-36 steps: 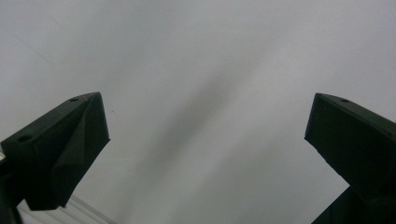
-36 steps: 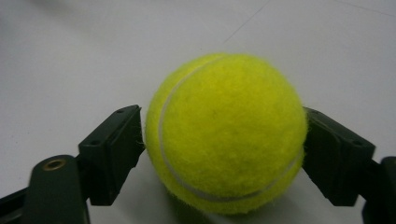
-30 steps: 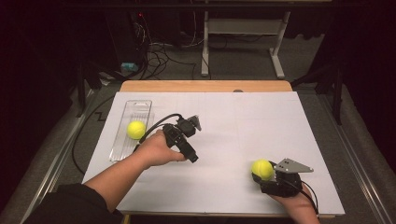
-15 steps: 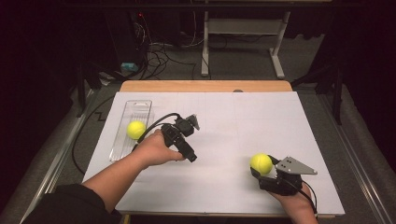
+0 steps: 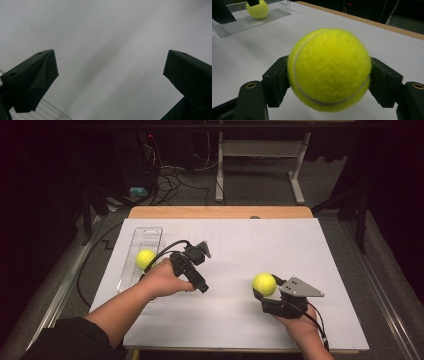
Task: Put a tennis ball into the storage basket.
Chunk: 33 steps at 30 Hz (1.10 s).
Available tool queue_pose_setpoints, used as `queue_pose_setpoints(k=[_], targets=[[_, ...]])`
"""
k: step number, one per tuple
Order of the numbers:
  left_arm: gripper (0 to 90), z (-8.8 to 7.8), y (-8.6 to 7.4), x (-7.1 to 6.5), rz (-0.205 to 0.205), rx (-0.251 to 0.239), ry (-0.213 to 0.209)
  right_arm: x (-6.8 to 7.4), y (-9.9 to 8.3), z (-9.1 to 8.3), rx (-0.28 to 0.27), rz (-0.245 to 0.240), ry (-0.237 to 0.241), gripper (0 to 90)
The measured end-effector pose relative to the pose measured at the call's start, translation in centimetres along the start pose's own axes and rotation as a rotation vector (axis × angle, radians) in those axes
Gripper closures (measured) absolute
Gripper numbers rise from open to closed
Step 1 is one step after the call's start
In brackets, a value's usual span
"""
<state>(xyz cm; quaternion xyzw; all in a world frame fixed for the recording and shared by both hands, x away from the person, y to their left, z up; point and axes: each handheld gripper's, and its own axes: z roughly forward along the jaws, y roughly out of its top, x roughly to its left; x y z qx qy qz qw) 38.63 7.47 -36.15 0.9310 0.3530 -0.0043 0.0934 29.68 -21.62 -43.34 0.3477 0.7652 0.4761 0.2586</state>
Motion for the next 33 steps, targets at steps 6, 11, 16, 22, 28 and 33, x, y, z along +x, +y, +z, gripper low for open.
queue_pose_setpoints(k=[6, 11, 16, 22, 28, 33], targets=[[0.4, -0.3, -0.2, 0.1, -0.008, -0.003, -0.002, 1.0, 0.4, 1.9, -0.002, -0.008, 0.035, 26.9], [0.4, -0.7, -0.1, -0.1, -0.007, -0.006, -0.003, 2.2, 0.7, 3.4, -0.007, -0.018, 0.064, 26.9], [0.4, -1.3, 0.4, -0.7, 0.015, -0.004, -0.003, 3.4, 0.8, 4.1, -0.019, -0.028, 0.094, 26.9], [0.4, -2.0, 1.0, -1.7, 0.037, -0.019, -0.007, 4.5, 0.4, 4.5, -0.01, -0.044, 0.123, 26.9], [0.4, -2.1, 2.0, -3.0, 0.059, -0.021, -0.024, 5.2, 0.2, 4.8, -0.006, -0.048, 0.145, 26.9], [0.4, -1.8, 3.1, -4.4, 0.086, -0.019, -0.046, 5.7, 0.2, 4.9, -0.013, -0.04, 0.157, 26.9]])
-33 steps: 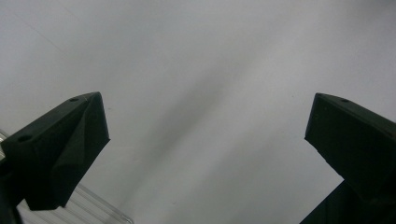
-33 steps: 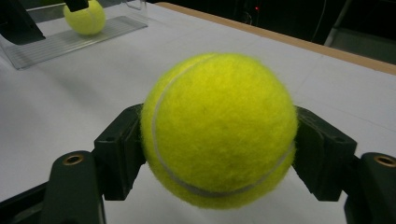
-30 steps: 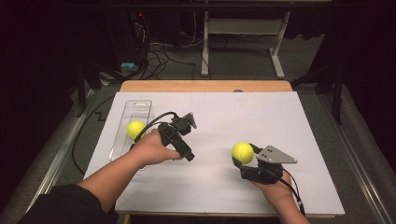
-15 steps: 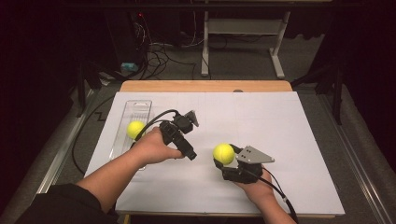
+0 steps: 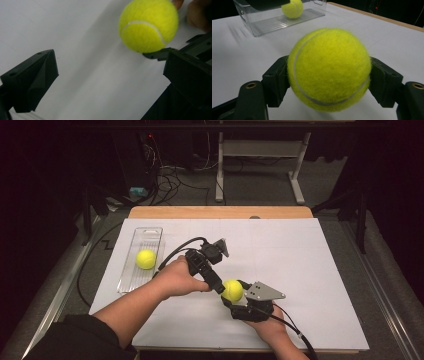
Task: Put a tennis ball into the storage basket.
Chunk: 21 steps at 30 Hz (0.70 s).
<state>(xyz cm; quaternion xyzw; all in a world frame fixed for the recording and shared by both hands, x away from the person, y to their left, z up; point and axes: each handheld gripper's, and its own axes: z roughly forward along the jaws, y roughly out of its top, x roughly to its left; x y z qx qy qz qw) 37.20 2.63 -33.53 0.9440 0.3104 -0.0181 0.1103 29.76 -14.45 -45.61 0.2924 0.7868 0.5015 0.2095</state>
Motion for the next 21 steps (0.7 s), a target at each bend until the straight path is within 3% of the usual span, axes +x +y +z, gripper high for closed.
queue_pose_setpoints(k=[7, 21], targets=[[0.4, 1.2, 1.2, -1.2, 0.022, 0.017, -0.017, 0.4, 0.1, 0.0, -0.014, -0.001, 0.01, 26.9], [6.1, 3.8, 2.0, -1.5, 0.016, 0.051, -0.085, 0.7, 0.5, -0.3, -0.063, -0.021, 0.026, 26.9]])
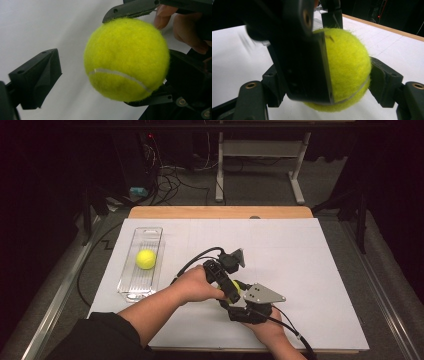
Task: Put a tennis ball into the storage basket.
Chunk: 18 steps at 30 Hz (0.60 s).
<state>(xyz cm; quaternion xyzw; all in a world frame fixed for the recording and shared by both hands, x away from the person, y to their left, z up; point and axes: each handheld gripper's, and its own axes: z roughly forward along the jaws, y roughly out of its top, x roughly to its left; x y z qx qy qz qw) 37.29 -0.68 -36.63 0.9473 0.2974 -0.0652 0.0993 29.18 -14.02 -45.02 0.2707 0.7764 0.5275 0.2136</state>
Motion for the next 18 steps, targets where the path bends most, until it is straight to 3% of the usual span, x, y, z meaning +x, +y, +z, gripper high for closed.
queue_pose_setpoints(k=[8, 18], targets=[[22.5, 0.07, -0.02, 0.12, 0.003, 0.0, -0.06, -0.03, -0.1, 0.13, 0.004, 0.009, -0.008, 26.8], [26.5, -0.06, -0.12, -0.13, 0.002, -0.007, -0.039, -0.03, -0.14, 0.23, 0.005, 0.021, -0.009, 25.8]])
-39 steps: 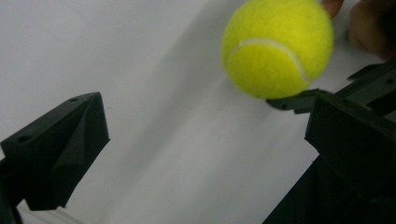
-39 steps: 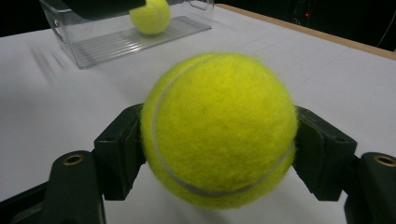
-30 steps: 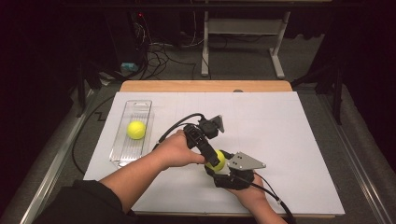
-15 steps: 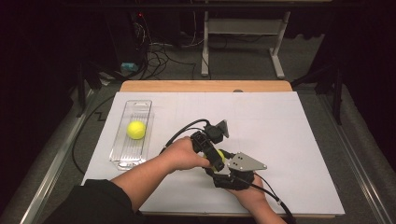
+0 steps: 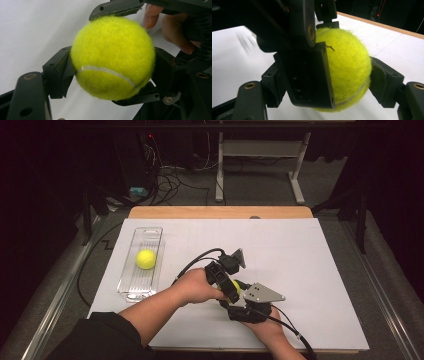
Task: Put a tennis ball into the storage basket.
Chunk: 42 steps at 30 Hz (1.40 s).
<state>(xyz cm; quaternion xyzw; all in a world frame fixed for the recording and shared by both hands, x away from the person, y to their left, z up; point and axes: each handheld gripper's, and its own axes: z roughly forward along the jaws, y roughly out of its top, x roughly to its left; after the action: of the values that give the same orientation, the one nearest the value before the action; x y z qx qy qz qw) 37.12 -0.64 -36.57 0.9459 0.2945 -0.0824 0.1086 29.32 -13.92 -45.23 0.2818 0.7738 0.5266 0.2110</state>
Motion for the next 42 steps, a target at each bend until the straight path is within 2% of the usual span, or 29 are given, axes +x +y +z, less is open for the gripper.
queue_pose_setpoints(k=[3, 6, 8, 10, 15, 17, 18, 25, 33, 42], targets=[[26.5, -0.1, 0.0, -0.1, 0.005, 0.008, 0.014, 0.1, 0.0, 0.0, -0.004, 0.006, 0.01, 23.8], [26.6, -0.4, 0.0, 0.0, -0.003, -0.006, 0.016, 0.0, 0.0, 0.1, -0.004, -0.005, 0.008, 13.6], [26.6, -0.6, 0.0, 0.2, -0.005, -0.008, 0.021, 0.1, -0.1, 0.2, -0.001, 0.013, 0.005, 6.2], [26.5, -0.7, -0.1, 0.4, -0.01, -0.009, 0.023, -0.1, -0.2, 0.3, 0.001, 0.01, 0.0, 0.0], [26.5, -1.0, -0.3, 1.0, -0.018, 0.008, 0.039, -0.4, -0.3, -0.1, -0.008, 0.015, -0.026, 0.0], [26.5, -1.1, -0.5, 1.2, -0.027, -0.003, 0.042, -0.6, -0.3, -0.4, -0.012, 0.02, -0.029, 0.0], [26.5, -1.1, -0.5, 1.4, -0.031, -0.004, 0.044, -0.8, -0.4, -0.6, -0.011, 0.005, -0.042, 0.0], [26.5, -1.6, -1.2, 2.4, -0.056, 0.001, 0.066, -2.4, -0.8, -1.9, -0.013, 0.017, -0.079, 0.0], [26.5, -2.3, -2.4, 3.9, -0.086, 0.013, 0.092, -4.2, -1.4, -3.5, -0.009, 0.037, -0.138, 0.0], [26.5, -3.3, -4.3, 6.1, -0.144, 0.004, 0.115, -5.7, -2.1, -5.4, 0.0, 0.057, -0.198, 0.0]])
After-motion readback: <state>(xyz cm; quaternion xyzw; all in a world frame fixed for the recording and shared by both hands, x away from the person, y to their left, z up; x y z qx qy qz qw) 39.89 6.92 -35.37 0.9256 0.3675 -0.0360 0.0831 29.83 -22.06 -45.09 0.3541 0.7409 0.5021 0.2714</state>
